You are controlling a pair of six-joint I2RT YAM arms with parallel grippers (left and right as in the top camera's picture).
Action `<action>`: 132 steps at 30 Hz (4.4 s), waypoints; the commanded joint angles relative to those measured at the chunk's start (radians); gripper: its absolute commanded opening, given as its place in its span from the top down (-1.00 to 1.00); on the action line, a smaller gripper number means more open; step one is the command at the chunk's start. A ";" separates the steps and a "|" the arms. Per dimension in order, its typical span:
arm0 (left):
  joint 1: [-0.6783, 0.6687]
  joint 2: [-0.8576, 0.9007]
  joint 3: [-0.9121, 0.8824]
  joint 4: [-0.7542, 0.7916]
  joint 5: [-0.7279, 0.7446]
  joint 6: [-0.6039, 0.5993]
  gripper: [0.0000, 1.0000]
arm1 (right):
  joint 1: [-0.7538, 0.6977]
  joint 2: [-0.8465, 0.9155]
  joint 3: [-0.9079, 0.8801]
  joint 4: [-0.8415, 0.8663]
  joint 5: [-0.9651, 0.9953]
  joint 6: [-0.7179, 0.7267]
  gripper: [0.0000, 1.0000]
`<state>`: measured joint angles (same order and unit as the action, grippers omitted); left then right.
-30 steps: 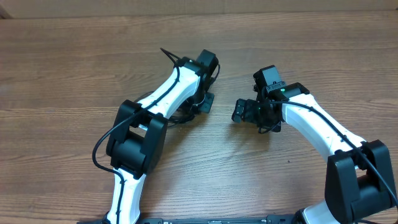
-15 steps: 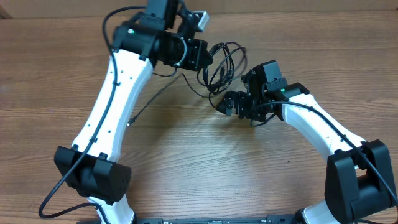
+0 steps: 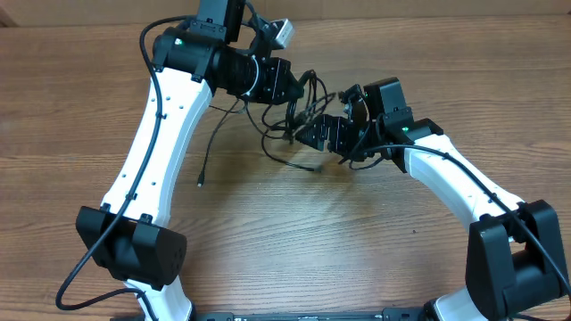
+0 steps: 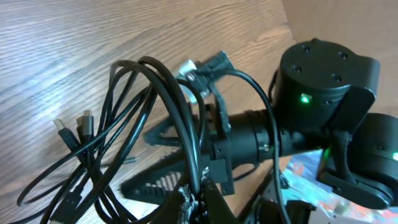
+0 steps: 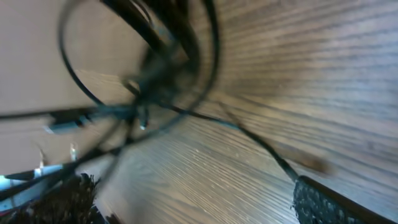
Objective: Untangle cables
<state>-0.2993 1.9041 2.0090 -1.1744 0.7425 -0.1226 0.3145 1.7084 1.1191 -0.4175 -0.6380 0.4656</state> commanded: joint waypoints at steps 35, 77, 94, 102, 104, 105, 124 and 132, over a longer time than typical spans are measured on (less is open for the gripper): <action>0.051 -0.002 0.008 -0.129 -0.767 -0.178 0.92 | -0.026 -0.083 0.063 -0.345 0.594 0.008 0.93; 0.075 0.000 0.008 -0.178 -0.282 -0.237 -0.59 | -0.045 -0.466 0.191 -0.211 0.222 -0.019 0.92; 0.037 0.006 -0.158 -0.102 -0.174 -0.279 -0.30 | -0.045 -0.459 0.191 -0.196 0.338 0.327 0.92; 0.009 0.007 -0.286 -0.019 -0.248 -0.277 -0.30 | -0.045 -0.423 0.190 -0.209 0.139 0.125 0.93; -0.006 0.007 -0.319 0.019 -0.247 -0.277 -0.38 | -0.045 -0.418 0.190 -0.167 0.079 0.105 0.93; -0.013 0.007 -0.333 0.037 -0.246 -0.277 -0.44 | -0.045 -0.418 0.190 -0.144 0.060 0.105 0.92; -0.068 0.007 -0.616 0.433 -0.177 -0.349 0.73 | -0.045 -0.418 0.190 -0.052 -0.037 0.105 0.93; 0.039 -0.008 -0.565 0.327 -0.260 -0.259 0.92 | -0.047 -0.415 0.190 -0.338 0.399 0.105 0.93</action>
<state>-0.3214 1.9125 1.4021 -0.8139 0.5381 -0.4297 0.2695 1.2961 1.2839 -0.6971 -0.5049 0.5758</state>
